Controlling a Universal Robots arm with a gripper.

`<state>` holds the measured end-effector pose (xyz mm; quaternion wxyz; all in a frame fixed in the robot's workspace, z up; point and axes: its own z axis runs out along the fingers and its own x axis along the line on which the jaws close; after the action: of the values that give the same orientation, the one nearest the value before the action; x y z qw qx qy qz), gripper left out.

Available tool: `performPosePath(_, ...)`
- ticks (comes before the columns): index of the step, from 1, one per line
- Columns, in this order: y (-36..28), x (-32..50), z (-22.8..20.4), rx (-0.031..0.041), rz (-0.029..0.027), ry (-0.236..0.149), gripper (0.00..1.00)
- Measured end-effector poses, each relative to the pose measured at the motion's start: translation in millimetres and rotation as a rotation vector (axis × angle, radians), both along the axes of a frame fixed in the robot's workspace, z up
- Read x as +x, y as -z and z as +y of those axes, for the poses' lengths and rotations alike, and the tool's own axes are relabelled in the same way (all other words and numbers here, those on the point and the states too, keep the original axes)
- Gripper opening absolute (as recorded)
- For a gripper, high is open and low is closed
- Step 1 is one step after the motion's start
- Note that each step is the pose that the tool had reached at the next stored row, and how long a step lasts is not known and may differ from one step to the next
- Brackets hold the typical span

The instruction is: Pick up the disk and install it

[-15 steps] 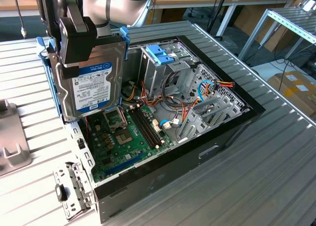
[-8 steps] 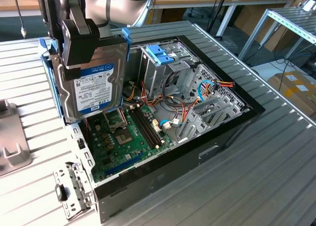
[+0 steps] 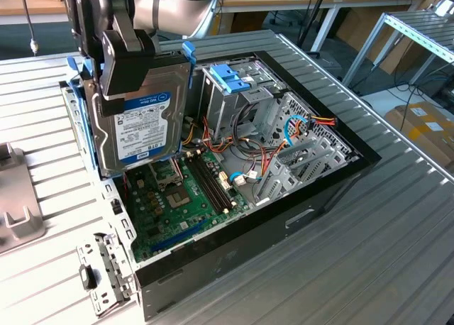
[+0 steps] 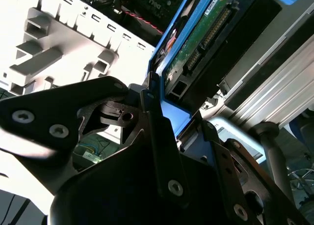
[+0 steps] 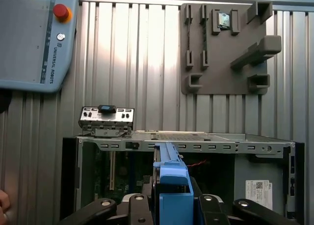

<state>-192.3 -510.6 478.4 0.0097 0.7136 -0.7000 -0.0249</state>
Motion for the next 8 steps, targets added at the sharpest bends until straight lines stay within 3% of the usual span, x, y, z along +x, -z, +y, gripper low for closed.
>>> performPosePath(8,0.2,6.6,-0.8,-0.0001,0.0001,0.000,0.37)
